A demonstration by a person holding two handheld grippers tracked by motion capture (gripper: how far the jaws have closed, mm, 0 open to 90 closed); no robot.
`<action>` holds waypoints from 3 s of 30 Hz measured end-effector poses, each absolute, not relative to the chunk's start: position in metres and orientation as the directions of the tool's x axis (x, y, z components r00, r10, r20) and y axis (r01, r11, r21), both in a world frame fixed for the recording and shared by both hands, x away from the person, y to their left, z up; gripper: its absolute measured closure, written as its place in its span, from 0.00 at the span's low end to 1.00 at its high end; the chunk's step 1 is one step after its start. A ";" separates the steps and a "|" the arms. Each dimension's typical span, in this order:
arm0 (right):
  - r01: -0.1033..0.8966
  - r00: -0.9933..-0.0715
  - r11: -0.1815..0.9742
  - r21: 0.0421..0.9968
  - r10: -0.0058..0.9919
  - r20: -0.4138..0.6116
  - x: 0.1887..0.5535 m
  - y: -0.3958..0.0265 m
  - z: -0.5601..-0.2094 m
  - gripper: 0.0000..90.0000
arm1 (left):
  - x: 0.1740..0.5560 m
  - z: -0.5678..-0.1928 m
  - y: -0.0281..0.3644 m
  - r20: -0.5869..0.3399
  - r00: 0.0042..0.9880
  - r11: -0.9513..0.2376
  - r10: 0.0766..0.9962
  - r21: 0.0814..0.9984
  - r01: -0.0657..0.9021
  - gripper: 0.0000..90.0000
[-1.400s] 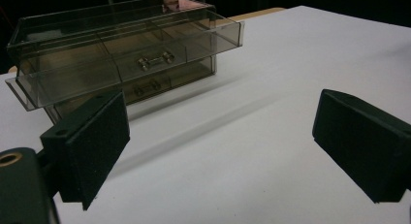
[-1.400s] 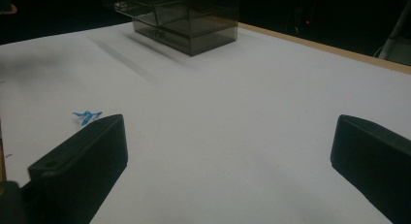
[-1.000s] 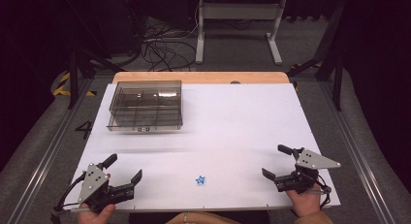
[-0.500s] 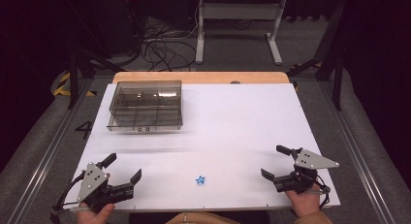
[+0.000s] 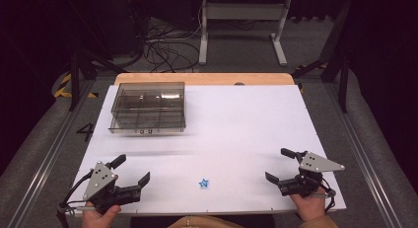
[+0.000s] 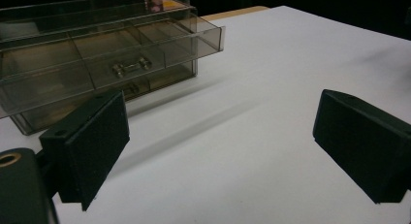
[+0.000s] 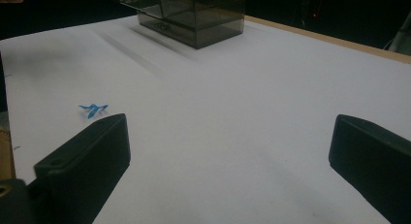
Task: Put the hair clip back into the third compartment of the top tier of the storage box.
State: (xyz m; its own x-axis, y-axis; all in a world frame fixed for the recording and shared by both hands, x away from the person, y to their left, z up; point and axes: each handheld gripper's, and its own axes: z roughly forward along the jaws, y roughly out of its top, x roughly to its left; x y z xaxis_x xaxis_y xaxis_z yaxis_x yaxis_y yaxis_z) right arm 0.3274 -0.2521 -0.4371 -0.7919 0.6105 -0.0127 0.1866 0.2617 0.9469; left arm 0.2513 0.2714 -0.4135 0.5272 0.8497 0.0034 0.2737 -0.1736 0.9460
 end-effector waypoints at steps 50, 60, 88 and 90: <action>0.196 -0.802 0.274 0.941 0.598 -0.007 0.328 -0.251 -0.440 0.02 | 0.297 -0.409 0.185 -0.015 0.700 -0.269 0.714 0.918 0.293 0.08; 0.197 -0.803 0.273 0.942 0.596 -0.005 0.328 -0.252 -0.439 0.02 | 0.302 -0.409 0.175 -0.063 0.744 -0.265 0.665 0.911 0.314 0.08; 0.200 -0.815 0.268 0.942 0.580 0.009 0.328 -0.251 -0.440 0.02 | 0.299 -0.418 0.165 -0.041 0.811 -0.407 0.584 0.849 0.336 0.36; 0.202 -0.817 0.269 0.942 0.577 0.010 0.329 -0.251 -0.441 0.02 | 0.302 -0.420 0.165 -0.065 0.813 -0.407 0.579 0.841 0.357 0.36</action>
State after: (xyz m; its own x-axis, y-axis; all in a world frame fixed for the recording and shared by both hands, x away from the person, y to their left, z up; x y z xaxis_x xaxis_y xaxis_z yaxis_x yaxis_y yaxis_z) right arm 0.3288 -0.2514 -0.4407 -0.8169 0.5767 0.0105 0.2017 0.2686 0.9419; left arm 0.3023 0.1651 -0.4202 0.8127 0.5791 -0.0645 0.3570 -0.4073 0.8407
